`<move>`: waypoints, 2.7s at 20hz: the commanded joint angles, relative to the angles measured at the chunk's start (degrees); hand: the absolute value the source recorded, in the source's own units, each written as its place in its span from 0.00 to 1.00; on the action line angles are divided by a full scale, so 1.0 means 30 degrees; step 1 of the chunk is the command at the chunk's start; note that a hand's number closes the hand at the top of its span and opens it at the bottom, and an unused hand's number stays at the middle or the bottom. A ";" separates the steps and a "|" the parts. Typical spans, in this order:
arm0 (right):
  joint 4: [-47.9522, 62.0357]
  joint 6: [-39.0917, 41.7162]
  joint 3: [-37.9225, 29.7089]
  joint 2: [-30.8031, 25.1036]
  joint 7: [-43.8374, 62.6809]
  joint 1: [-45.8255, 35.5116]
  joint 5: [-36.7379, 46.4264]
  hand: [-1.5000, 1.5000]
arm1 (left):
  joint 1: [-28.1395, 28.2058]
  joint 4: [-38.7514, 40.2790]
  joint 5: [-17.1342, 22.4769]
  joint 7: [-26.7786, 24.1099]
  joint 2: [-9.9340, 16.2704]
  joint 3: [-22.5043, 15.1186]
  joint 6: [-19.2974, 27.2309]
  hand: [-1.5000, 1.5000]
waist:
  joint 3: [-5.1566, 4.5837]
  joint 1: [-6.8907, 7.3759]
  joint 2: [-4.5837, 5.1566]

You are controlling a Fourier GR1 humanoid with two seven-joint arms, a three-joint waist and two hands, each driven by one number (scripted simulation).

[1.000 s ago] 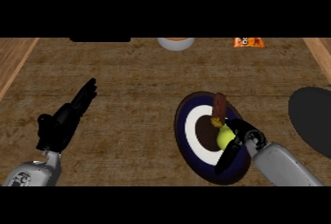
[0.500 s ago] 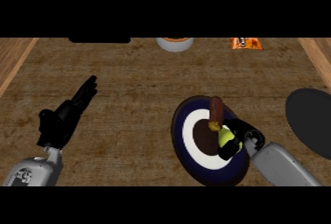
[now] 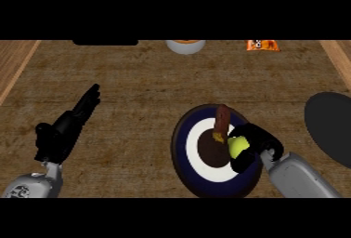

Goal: Pick the pear from the plate and place it in the pan

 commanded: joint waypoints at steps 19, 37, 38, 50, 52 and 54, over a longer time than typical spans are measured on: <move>-1.8210 -1.2220 -0.1068 -1.0397 -0.8122 1.2121 1.3534 1.00 | 0.2051 -0.0530 -0.0312 -0.0818 -0.0108 0.0791 0.0724 0.50 | 0.0244 -0.1804 -0.0203; -0.3083 -1.6148 -0.9105 -0.7784 -2.3323 1.1747 0.1460 1.00 | -0.0245 0.0297 -0.0704 -0.0159 -0.0849 0.0095 -0.0297 0.50 | 0.0216 0.0114 0.0222; -0.2010 -1.5025 -0.9787 -0.8307 -2.3497 1.0512 0.0769 1.00 | -0.0359 -0.0993 -0.0455 0.0877 -0.0830 0.0014 -0.0333 0.50 | 0.0220 0.0287 0.0215; 1.2906 -1.2226 -1.2175 -0.5531 -3.2356 0.2535 0.0983 1.00 | -0.0846 0.0892 -0.0404 -0.0134 -0.0983 0.1155 -0.1188 0.50 | 0.0202 0.0324 0.0279; 1.5674 -1.1992 -1.2509 -0.5619 -3.3047 0.0305 0.1292 1.00 | -0.1143 0.1176 -0.1118 -0.0363 -0.1195 0.0905 -0.0739 0.50 | 0.0222 0.0517 0.0354; 1.7392 -1.1549 -1.2585 -0.5734 -3.3206 -0.0879 0.1834 1.00 | -0.1756 0.1807 -0.1680 -0.0139 -0.2120 0.0317 -0.0245 0.50 | 0.0210 0.0418 0.0330</move>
